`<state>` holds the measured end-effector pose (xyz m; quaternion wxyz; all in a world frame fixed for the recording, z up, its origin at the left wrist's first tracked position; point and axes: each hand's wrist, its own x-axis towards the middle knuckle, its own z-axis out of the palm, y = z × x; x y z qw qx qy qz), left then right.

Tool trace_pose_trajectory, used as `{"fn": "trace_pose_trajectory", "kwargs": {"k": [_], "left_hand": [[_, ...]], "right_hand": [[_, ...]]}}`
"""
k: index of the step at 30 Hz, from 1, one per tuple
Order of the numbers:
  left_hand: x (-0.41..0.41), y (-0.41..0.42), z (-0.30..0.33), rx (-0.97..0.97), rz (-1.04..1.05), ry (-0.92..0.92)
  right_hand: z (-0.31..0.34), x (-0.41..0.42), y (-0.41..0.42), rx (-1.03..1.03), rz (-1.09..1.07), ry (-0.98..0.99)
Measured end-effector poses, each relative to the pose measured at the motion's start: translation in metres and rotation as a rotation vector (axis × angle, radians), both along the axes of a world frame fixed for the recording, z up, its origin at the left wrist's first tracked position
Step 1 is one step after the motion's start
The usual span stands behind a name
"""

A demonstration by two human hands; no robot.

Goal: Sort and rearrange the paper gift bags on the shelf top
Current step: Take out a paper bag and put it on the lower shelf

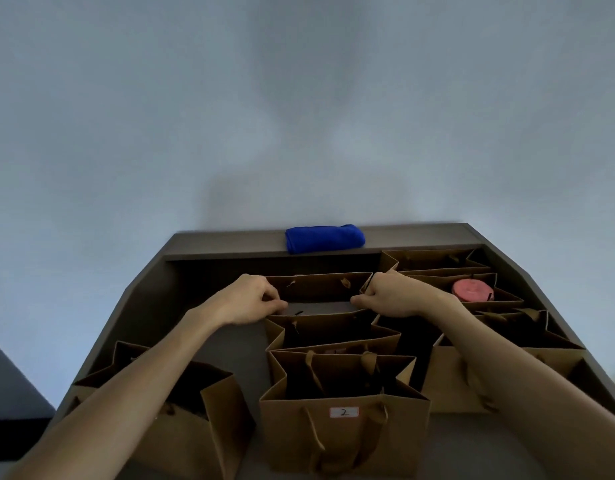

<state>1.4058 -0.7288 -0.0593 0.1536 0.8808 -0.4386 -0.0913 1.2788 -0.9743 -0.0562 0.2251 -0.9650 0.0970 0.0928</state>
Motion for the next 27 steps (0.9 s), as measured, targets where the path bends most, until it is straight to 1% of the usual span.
{"fn": "trace_pose_trajectory", "kwargs": {"k": [2,5,10,12,14,16,18,20,22,24,27], "left_hand": [[0.000,0.001,0.001,0.010,-0.011,0.000],[0.001,-0.002,0.001,-0.023,0.003,-0.017],[0.008,-0.015,-0.001,-0.086,0.085,-0.037],[0.011,-0.018,-0.002,-0.098,0.110,-0.052],[0.012,-0.018,-0.004,-0.109,0.124,-0.083],[0.008,-0.018,-0.004,-0.123,0.121,-0.165],[-0.002,-0.022,-0.003,-0.193,0.073,-0.243],[-0.019,-0.034,0.003,-0.324,0.006,-0.230],[-0.040,-0.051,0.010,-0.414,-0.070,-0.193],[-0.063,-0.070,0.014,-0.435,-0.159,-0.139],[-0.097,-0.098,0.014,-0.386,-0.302,-0.086]], "right_hand": [[0.001,0.002,-0.002,-0.009,0.012,0.007],[0.000,0.006,-0.004,-0.017,0.022,-0.035],[-0.001,0.004,-0.007,0.042,-0.009,-0.131],[0.001,-0.004,-0.011,0.035,0.005,-0.197],[0.005,-0.019,-0.017,0.023,0.028,-0.305],[0.009,-0.041,-0.027,0.032,0.026,-0.420],[0.010,-0.068,-0.038,0.025,-0.005,-0.520],[0.010,-0.098,-0.048,0.004,-0.062,-0.587],[0.008,-0.126,-0.056,0.009,-0.127,-0.624],[0.004,-0.150,-0.064,0.019,-0.206,-0.626],[-0.004,-0.178,-0.073,-0.020,-0.309,-0.587]]}}
